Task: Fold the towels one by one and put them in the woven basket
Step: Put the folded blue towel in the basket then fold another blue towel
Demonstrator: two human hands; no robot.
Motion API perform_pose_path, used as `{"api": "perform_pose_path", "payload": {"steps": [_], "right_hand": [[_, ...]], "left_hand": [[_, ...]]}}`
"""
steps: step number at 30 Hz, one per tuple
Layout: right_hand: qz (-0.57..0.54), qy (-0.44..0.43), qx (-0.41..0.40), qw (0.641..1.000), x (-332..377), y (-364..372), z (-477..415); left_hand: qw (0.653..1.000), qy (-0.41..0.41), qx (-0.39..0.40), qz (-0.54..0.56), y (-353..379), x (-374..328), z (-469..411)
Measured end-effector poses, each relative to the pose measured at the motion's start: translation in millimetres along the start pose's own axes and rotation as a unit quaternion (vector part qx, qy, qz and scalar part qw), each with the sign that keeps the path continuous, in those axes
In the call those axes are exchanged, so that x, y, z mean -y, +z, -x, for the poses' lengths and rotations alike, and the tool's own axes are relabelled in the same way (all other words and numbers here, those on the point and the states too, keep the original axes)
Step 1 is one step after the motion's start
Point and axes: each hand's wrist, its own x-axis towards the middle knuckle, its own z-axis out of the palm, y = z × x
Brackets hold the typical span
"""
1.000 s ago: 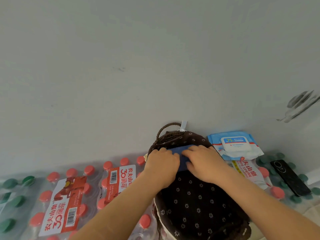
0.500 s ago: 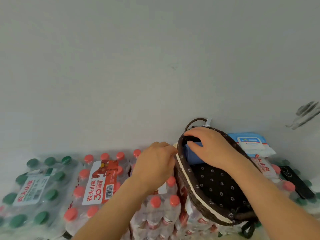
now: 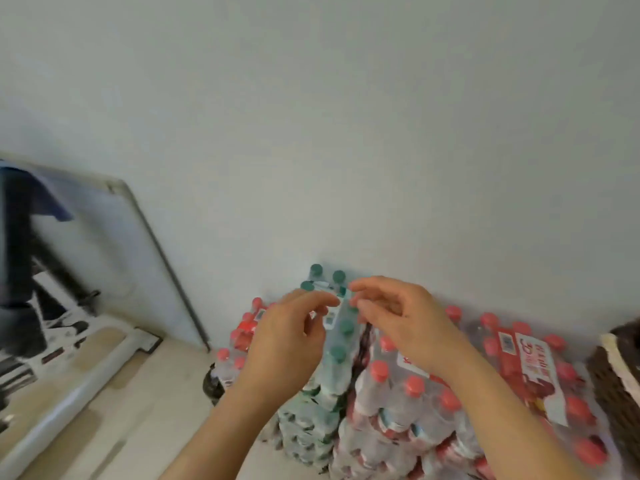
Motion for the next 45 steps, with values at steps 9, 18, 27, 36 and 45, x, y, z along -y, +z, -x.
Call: {"api": "perform_pose_path", "payload": {"steps": [9, 18, 27, 36, 45], "right_hand": [[-0.437, 0.141, 0.145, 0.876, 45.5, 179.1, -89.9], [-0.347, 0.077, 0.296, 0.886, 94.9, 313.0, -235.2], [-0.218, -0.025, 0.341, 0.914, 163.1, 418.7, -397.0], [-0.102, -0.108, 0.269, 0.951, 214.8, 561.5, -549.4], [0.129, -0.164, 0.12, 0.971, 267.2, 692.8, -671.2]], "left_hand": [[0.949, -0.253, -0.168, 0.087, -139.4, 121.5, 31.8], [0.918, -0.303, -0.209, -0.148, -237.4, 227.3, -5.6], [0.885, -0.329, -0.16, -0.287, -337.0, 327.1, -80.3], [0.909, -0.281, -0.172, -0.255, -445.6, 484.7, -163.1], [0.929, -0.235, -0.19, -0.213, -537.0, 651.8, -279.4]]}}
